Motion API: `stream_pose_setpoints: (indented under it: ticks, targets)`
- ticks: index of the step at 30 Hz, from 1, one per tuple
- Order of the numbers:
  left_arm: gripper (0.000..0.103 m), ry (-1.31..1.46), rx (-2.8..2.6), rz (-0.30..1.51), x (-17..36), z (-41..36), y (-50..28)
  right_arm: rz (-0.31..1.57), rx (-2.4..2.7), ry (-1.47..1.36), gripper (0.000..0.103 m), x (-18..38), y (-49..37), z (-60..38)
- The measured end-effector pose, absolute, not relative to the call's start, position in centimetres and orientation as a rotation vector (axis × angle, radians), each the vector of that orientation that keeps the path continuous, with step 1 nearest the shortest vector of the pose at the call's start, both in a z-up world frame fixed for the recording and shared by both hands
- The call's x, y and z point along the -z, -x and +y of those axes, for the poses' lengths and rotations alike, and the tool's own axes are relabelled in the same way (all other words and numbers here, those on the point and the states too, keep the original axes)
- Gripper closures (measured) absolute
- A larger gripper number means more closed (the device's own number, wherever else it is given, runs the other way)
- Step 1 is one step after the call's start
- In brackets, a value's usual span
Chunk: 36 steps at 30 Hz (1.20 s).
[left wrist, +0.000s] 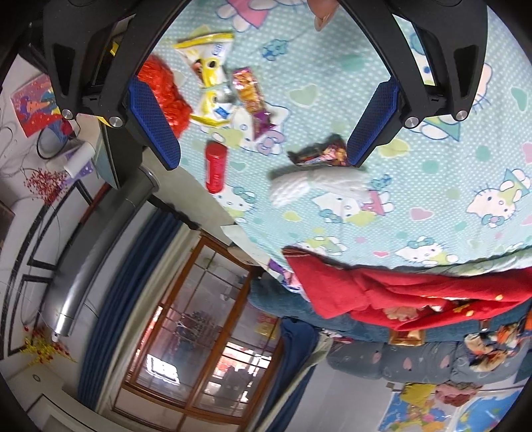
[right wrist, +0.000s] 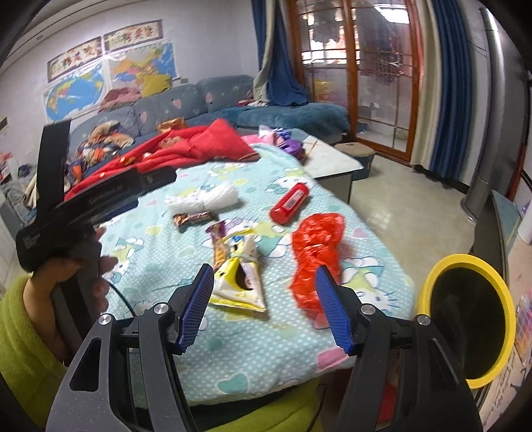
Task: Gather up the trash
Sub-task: 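Move both tools back to the bed toward the second white net and yellow snack bag, then grasp the white mesh net with the left tool while the right tool grasps the yellow-white snack bag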
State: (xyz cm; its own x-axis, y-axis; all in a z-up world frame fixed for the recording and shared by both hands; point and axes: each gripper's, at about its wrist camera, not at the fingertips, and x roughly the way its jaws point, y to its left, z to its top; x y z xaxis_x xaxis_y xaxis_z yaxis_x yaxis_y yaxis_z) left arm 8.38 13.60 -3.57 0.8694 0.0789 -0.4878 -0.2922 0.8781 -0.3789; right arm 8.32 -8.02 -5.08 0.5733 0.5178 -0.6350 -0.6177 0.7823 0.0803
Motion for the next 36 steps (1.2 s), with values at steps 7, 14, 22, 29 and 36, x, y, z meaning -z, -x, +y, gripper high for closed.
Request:
stream_pose_setpoints:
  ticks: [7,14,22,29,36]
  targets:
    - [0.011,0.484,-0.264,0.48,4.8,16.5,-8.2,0.73,-0.713,0.206,0.042,6.6,-8.7,-4.7]
    - [0.011,0.543,-0.309,0.53,7.4,19.3,-9.0,0.783,-0.724,0.247,0.042,8.5,-10.0,-1.7]
    - [0.011,0.664,-0.285,0.546,9.9,22.1,-10.1,0.822,-0.691,0.267,0.042,10.4,-12.0,-0.2]
    - [0.022,0.75,-0.255,0.542,10.9,23.1,-11.2,0.858,-0.677,0.279,0.04,12.1,-12.8,0.2]
    - [0.035,0.816,-0.241,0.536,11.4,24.0,-12.9,0.836,-0.678,0.288,0.042,12.5,-12.4,0.0]
